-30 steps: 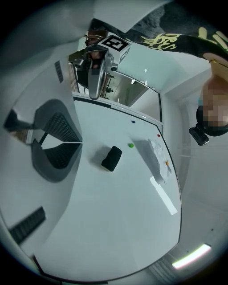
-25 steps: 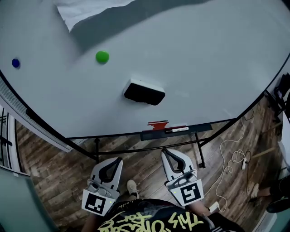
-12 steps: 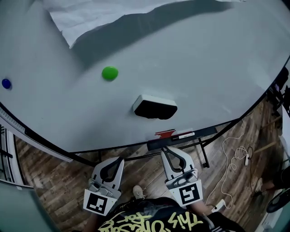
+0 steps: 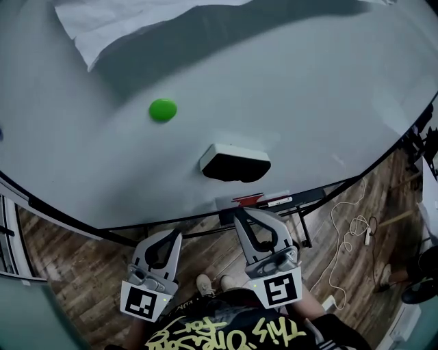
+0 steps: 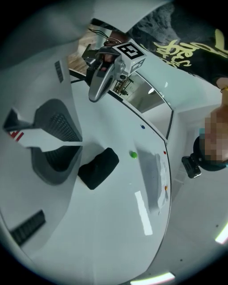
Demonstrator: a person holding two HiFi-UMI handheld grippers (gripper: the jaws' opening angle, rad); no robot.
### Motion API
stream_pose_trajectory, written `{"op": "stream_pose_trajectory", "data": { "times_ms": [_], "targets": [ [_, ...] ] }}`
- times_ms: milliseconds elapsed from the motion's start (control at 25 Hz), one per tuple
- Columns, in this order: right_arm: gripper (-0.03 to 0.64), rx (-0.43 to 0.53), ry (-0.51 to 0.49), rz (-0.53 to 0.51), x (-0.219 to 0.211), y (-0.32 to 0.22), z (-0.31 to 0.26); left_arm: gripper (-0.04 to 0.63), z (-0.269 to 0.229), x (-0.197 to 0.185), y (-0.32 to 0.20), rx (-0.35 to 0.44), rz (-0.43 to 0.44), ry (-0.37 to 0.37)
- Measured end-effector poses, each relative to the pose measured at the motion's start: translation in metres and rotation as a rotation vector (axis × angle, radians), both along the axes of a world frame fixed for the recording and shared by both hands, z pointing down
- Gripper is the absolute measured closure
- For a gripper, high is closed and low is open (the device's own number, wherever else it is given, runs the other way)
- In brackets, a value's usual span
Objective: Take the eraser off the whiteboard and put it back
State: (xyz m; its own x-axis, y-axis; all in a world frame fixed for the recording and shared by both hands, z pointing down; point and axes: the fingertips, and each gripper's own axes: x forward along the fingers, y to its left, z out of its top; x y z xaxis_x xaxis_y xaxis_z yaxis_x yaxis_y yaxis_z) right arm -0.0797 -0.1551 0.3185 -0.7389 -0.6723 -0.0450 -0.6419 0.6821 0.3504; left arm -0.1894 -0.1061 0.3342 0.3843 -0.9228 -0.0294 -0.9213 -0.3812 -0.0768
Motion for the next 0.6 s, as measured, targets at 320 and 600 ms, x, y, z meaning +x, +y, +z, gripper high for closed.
{"op": "stream_pose_trajectory", "data": {
  "times_ms": [320, 600],
  "targets": [
    [0.468, 0.191, 0.112, -0.02, 0.003, -0.014, -0.046, 0.588, -0.005, 0.003, 0.002, 0.006, -0.04, -0.011],
    [0.36, 0.394, 0.312, 0.024, -0.011, -0.031, -0.073, 0.588, -0.005, 0.01, 0.004, 0.012, -0.053, -0.005]
  ]
}}
